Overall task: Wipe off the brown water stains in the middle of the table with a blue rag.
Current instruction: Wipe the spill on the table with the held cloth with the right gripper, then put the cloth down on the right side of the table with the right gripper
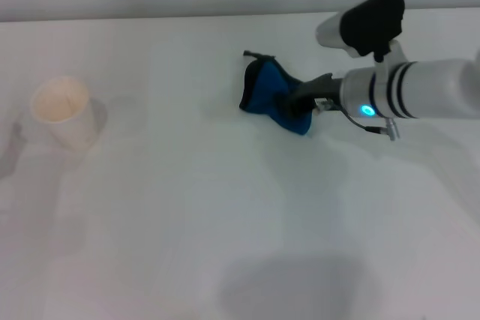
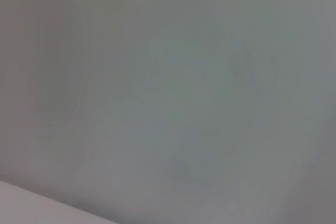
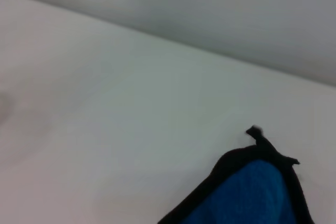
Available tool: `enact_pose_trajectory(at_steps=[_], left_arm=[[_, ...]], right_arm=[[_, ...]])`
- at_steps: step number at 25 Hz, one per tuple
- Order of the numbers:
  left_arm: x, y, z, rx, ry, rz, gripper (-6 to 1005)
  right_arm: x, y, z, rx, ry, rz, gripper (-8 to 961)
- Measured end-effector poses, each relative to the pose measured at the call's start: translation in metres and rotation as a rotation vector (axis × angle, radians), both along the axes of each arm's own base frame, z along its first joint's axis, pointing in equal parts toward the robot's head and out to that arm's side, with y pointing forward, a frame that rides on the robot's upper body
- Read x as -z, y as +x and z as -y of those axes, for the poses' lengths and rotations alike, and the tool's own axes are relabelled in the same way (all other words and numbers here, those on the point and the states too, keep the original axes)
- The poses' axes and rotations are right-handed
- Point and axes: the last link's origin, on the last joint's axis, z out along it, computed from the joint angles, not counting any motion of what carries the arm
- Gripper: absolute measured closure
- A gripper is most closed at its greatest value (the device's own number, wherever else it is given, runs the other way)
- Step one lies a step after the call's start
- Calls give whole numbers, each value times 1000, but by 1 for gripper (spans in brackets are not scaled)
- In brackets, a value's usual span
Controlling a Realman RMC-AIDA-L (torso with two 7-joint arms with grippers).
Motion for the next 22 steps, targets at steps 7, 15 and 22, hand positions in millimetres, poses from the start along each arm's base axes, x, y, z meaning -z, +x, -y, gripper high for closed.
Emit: enact_pose_trajectory(at_steps=[7, 15, 22], left_arm=[[-1, 1, -1, 4, 1, -1, 105], [0, 1, -2, 1, -2, 0, 105], [1, 0, -1, -2, -3, 0, 105]], right_arm=[[-24, 0, 14, -142, -150, -63, 865], [-34, -1, 14, -219, -222, 8, 864], [-23, -7, 15, -291, -299, 124, 863]])
